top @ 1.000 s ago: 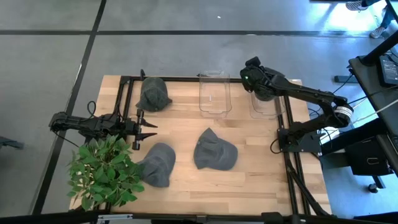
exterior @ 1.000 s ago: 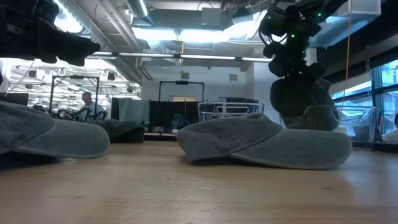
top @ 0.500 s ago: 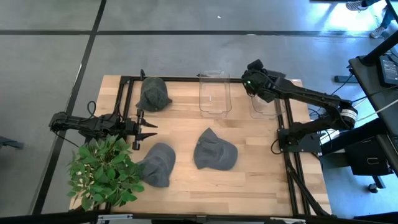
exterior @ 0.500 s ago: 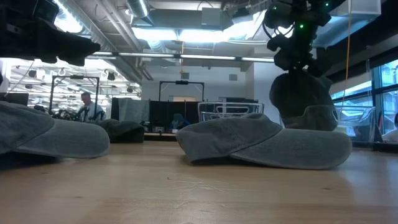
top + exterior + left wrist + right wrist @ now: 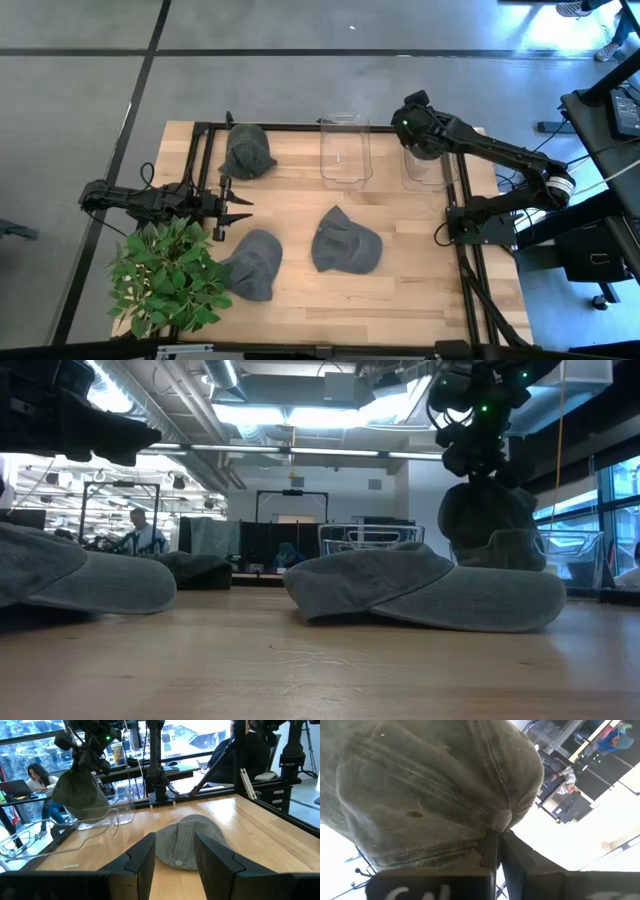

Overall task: Pick & Place hat
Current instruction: Put the bottom black cap into the right transparent bin

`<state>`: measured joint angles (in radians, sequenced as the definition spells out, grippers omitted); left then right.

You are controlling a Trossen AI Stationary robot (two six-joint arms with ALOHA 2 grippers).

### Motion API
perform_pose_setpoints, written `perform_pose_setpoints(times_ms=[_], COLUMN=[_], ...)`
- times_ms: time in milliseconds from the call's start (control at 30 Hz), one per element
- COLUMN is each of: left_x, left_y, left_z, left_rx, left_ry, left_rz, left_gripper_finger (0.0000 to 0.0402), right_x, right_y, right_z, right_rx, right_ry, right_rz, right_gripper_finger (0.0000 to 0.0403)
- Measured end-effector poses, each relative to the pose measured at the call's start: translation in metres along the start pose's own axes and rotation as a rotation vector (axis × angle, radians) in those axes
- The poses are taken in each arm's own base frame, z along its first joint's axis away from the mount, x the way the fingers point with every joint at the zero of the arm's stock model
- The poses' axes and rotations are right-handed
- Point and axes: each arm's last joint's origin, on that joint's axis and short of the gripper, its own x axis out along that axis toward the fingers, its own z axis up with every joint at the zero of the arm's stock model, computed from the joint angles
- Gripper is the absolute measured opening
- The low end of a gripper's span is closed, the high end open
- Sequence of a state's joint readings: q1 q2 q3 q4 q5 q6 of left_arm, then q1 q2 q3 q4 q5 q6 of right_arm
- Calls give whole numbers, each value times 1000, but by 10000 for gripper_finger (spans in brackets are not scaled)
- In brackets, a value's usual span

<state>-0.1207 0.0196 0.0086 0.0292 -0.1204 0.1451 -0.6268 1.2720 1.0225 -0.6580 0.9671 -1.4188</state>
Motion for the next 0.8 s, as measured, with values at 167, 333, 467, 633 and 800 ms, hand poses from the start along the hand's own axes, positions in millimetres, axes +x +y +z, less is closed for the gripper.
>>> perform_pose_setpoints(times_ms=[167, 333, 467, 633, 800], left_x=[0, 0, 0, 0, 0], left_y=[0, 0, 0, 0, 0], left_z=[0, 0, 0, 0, 0], left_rx=[0, 0, 0, 0, 0], left_ry=[0, 0, 0, 0, 0], left_rz=[0, 1, 1, 1, 1], left_gripper_finger=[130, 130, 130, 130, 130], right_x=[6, 11, 18, 27, 36], right_y=[-4, -5, -5, -3, -2], right_z=[-4, -8, -10, -6, 0], right_rx=[96, 131, 143, 145, 134], right_ry=[16, 32, 54, 70, 43], right_rz=[-11, -7, 15, 41, 69], right_gripper_finger=[17, 31, 61, 100, 117])
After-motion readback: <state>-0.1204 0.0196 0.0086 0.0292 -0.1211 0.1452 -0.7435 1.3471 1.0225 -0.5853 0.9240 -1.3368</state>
